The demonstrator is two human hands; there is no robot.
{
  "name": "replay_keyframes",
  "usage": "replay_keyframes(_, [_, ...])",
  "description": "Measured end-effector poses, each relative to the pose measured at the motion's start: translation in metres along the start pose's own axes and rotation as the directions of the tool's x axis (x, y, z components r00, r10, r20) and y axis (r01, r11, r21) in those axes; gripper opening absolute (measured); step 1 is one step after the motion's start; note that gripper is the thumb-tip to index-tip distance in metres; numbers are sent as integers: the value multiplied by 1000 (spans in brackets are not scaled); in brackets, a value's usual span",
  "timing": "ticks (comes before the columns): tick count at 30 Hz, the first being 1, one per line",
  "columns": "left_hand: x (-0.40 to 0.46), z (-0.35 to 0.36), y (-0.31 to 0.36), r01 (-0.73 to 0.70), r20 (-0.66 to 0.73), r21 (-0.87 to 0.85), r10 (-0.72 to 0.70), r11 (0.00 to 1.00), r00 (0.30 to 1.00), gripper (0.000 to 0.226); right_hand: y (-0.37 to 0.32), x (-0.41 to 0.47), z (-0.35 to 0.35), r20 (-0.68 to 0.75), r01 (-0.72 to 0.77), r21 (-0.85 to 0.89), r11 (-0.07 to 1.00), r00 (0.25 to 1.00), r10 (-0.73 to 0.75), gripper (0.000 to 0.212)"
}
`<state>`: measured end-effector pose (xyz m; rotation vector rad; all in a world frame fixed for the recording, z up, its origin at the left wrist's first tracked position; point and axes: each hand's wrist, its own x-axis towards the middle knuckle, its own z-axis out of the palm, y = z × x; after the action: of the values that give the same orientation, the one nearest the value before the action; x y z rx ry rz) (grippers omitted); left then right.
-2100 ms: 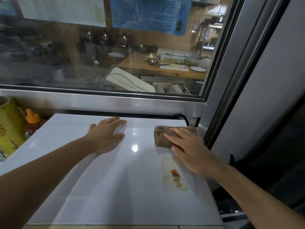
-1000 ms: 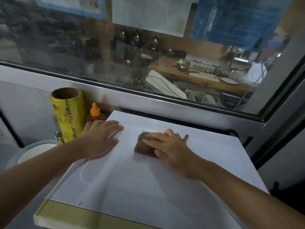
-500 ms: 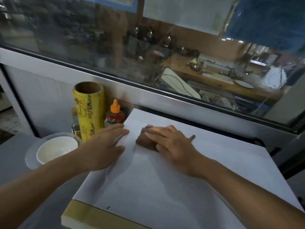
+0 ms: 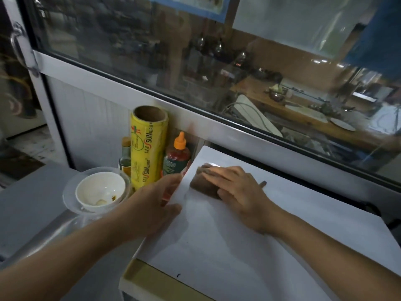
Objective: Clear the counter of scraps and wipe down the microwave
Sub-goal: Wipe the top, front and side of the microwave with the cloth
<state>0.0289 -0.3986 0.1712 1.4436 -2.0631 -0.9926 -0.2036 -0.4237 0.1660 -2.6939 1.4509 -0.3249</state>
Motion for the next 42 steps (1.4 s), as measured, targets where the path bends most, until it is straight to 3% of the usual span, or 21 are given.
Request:
replay_keyframes(5, [5,4,-13,50,-7,-137,-51,989,999,72,29,70,2,-45,-208,-146,967,978,203,44])
replay_keyframes(12, [8,9,-21,64,-37,-227,-74,972,997,85,24,117,11,0,-179,-191,965,983,182,34])
replay_keyframes(17, [-13,7,-25,128,-101,-218,-153,967,983,66,-4,93,16,2,-85,-67,994,996,85,41])
replay_keyframes(21, [-43,3,-27,146,-50,-319,-171,936,984,54,-56,49,14,-15,-17,70,997,1000,18,37])
replay_keyframes(24, [-63,1,-27,164,-31,-424,-195,891,980,49,-95,16,15,-32,20,114,993,999,-16,34])
replay_keyframes(28, [-73,-1,-28,172,32,-435,-176,884,984,56,-99,14,13,32,105,93,990,994,-108,40])
replay_keyframes(35, [-66,0,-31,178,44,-400,-175,899,984,78,-33,86,12,26,-120,-129,984,992,125,44])
replay_keyframes(42, [-71,-3,-25,143,26,-439,-146,887,989,76,-94,-23,12,-12,-41,60,997,999,42,45])
